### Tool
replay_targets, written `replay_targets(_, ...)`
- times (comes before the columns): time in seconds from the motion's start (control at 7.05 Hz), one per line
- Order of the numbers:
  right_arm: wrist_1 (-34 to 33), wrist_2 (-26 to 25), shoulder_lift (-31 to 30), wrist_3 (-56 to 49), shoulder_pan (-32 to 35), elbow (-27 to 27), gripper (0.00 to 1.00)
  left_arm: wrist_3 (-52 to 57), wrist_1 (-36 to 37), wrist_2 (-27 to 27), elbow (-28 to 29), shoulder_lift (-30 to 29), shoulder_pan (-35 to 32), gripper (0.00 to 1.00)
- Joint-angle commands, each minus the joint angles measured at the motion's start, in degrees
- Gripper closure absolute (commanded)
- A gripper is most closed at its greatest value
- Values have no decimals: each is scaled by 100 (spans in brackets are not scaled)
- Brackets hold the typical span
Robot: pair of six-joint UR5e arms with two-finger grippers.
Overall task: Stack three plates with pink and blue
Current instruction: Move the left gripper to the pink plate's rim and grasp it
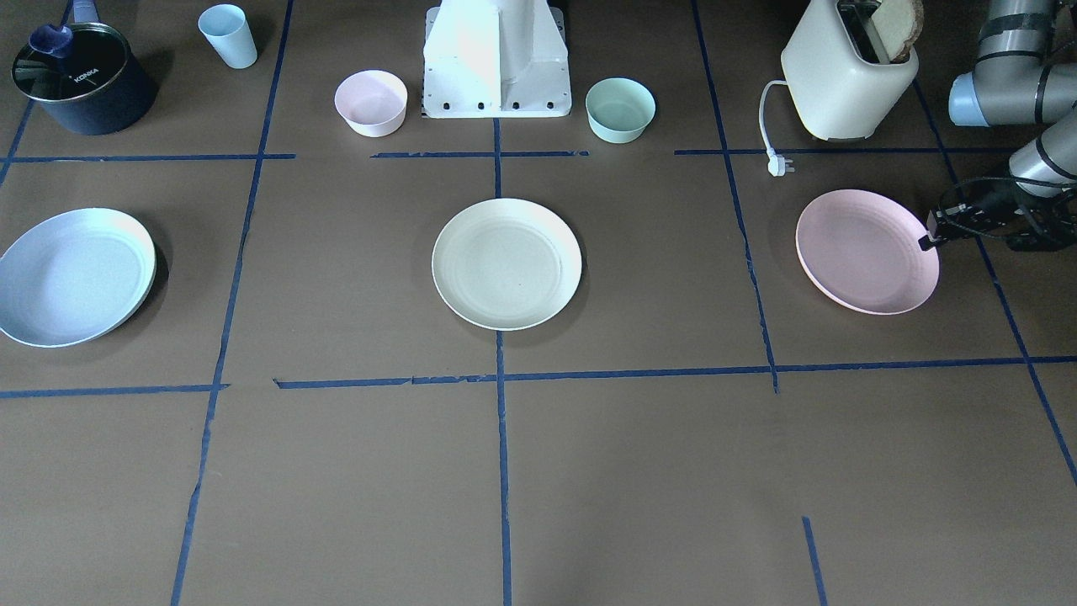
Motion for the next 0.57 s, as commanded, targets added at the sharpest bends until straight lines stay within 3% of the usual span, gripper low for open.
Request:
replay_targets(0.0,0,-1,-3,-6,0,-55,0,-17,137,-405,-192,-44,-66,100)
replay_targets(0.43,0,-1,6,-6,0,-73,0,-43,522,-945,-411,-245,-601,100)
